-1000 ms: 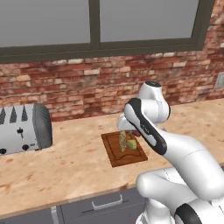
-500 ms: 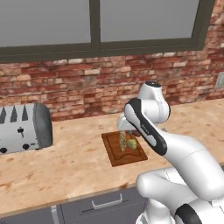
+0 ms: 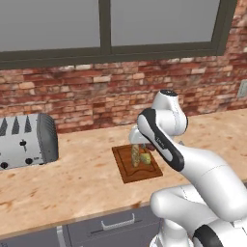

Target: Retrieve the sausage and cheese from the fridge and place them on the cutting board on the counter.

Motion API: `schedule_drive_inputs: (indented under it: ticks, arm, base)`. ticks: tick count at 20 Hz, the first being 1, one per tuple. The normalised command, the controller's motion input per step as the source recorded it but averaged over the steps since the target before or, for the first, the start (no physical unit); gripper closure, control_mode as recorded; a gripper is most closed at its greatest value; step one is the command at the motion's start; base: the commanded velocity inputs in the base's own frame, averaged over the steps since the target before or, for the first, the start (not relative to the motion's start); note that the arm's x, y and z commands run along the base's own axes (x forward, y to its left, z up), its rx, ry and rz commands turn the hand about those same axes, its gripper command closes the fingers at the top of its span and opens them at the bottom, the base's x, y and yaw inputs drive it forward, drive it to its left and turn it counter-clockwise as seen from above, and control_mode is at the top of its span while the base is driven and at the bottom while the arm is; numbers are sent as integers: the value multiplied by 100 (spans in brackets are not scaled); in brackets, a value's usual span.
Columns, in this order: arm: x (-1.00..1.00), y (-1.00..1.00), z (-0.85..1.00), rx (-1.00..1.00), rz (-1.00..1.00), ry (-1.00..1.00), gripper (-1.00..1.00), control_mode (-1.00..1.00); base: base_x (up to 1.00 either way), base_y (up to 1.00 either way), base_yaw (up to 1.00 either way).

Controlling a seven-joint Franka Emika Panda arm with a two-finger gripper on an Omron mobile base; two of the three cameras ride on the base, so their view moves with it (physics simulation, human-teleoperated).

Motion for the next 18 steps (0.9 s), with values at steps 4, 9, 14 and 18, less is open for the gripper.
schedule_drive_inputs:
  ticks: [4, 9, 14, 18]
  arm:
    - [0, 0, 0, 0, 0, 0, 100, -100]
    - [11, 22, -19, -2, -4, 2, 100, -100]
    - [42, 39, -32, -18, -12, 2, 100, -100]
    - [43, 18, -30, -9, -14, 1, 100, -100]
  base:
    - [0, 0, 0]
    - [0, 0, 0]
    - [0, 0, 0]
    - [0, 0, 0]
